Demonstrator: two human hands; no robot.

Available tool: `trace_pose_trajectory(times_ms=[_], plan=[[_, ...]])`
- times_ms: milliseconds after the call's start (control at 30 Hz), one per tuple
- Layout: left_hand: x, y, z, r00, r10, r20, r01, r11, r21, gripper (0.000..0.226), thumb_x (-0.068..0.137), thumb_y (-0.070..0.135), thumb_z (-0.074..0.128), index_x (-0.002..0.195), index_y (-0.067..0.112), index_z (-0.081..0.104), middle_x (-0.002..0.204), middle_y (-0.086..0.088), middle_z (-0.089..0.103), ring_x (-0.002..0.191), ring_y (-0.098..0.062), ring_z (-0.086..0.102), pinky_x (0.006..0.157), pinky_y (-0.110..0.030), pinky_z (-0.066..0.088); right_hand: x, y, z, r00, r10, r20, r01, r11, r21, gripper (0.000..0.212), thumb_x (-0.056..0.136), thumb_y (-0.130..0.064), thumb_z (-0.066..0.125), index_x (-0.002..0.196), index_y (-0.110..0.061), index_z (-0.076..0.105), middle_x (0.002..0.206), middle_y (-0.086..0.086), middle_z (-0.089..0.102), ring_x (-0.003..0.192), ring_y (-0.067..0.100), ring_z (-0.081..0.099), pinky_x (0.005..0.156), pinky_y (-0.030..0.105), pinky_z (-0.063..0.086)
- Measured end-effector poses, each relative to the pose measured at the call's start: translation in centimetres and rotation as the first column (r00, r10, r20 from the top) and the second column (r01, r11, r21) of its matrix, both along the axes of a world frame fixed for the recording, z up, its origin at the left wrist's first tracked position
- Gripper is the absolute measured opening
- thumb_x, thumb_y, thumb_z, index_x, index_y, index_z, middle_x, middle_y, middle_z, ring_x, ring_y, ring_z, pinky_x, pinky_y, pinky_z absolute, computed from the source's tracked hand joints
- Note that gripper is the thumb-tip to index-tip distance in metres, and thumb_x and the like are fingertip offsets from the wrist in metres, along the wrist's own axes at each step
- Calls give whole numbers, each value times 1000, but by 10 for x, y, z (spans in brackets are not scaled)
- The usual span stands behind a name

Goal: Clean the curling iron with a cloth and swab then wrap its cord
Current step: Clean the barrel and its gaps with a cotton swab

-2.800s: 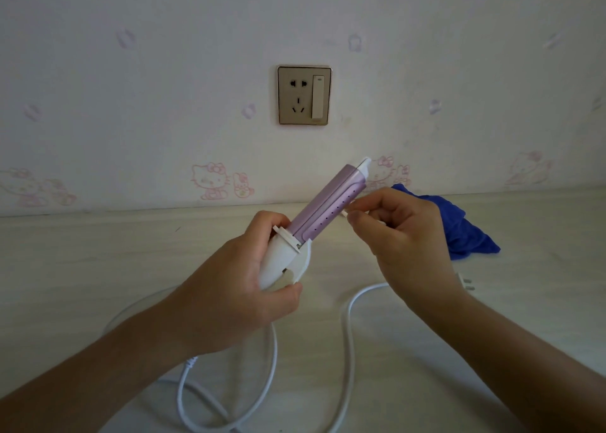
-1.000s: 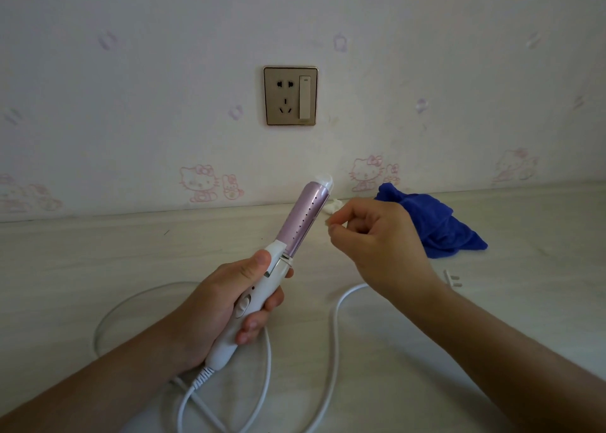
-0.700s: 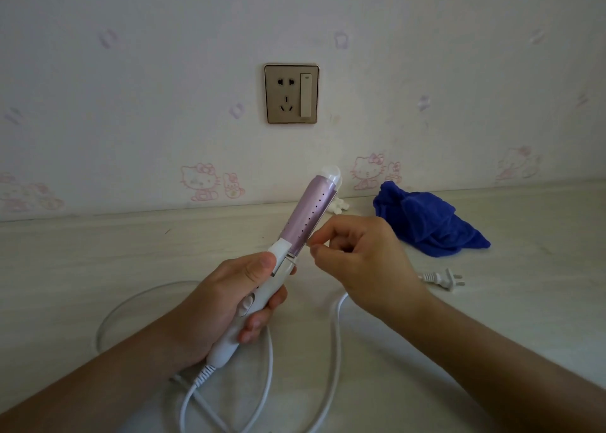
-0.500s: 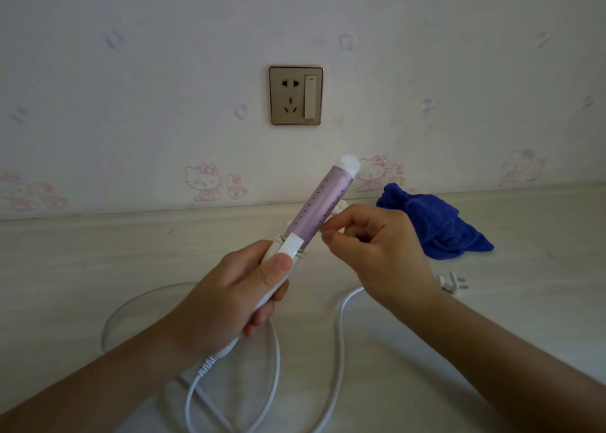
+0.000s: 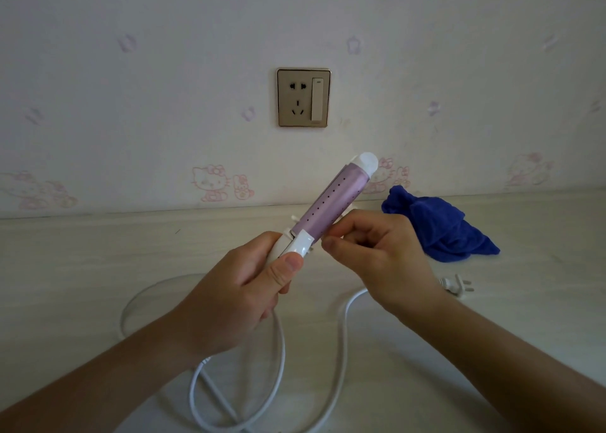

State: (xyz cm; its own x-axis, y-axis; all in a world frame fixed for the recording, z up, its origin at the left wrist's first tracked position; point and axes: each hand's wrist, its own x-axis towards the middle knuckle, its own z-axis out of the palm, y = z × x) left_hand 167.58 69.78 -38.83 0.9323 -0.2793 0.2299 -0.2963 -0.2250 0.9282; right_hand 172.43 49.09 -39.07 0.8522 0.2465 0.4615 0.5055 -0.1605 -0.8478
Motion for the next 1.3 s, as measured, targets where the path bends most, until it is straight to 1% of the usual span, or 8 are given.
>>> trace_pose_trajectory(times_ms=[167,367,433,533,633,833,1100,1300], plan=[[1,0,1,1000,-12,-13,12,999,-30,32,86,58,54,86,27,61,76,-4,57,49,-16,45,44,-31,40,-1,3,-2,998,53,-34,-54,999,-7,21,92,-8,74,83,-26,78,48,-10,52,44,6,42,50,18,42],[3,2,-1,1000,2,-10,-3,999,-32,35,86,59,54,84,25,60,75,-7,56,48,-17,43,44,-29,39,6,-8,4,996,-90,7,90,995,43,20,91,-5,74,77,-19,75,47,-10,50,43,4,40,48,15,40],[3,3,0,1000,16,-15,-16,999,-30,39,85,60,54,84,22,59,75,-14,54,48,-18,42,44,-29,38,10,-13,8,987,-159,12,157,984,87,20,91,-3,74,75,-16,74,47,-3,50,45,6,41,49,15,39],[0,3,-1,1000,1,-20,-2,1000,-20,27,85,59,54,80,33,60,74,-6,55,49,-17,43,44,-30,38,15,-22,17,972,-232,40,227,968,103,15,91,-4,72,79,-12,75,57,17,56,48,9,43,47,16,39],[-2,2,-2,1000,-10,-18,10,1000,5,24,91,54,55,78,34,59,73,-1,55,49,-16,43,45,-29,38,18,-27,21,954,-290,81,281,954,99,14,92,-7,70,82,-15,76,61,16,61,48,9,45,46,18,40],[0,2,3,999,26,-31,-26,1000,-14,20,93,45,53,78,35,61,74,-1,56,50,-17,43,45,-31,37,8,-10,3,993,-109,33,106,991,77,29,91,-1,74,73,-24,74,47,-9,52,44,5,41,48,16,38],[2,5,1,999,49,17,-50,998,32,32,86,60,56,84,28,61,70,2,55,50,-16,45,46,-30,39,3,-1,-6,998,-55,0,55,998,-40,18,92,-4,72,81,-18,75,48,-9,48,46,6,40,50,22,40],[1,5,1,996,54,72,-59,995,77,30,88,61,55,84,32,61,66,1,53,51,-15,45,46,-35,40,1,-1,-6,993,-91,76,94,995,-41,16,94,-15,73,89,-29,75,58,7,53,49,15,43,49,27,43]])
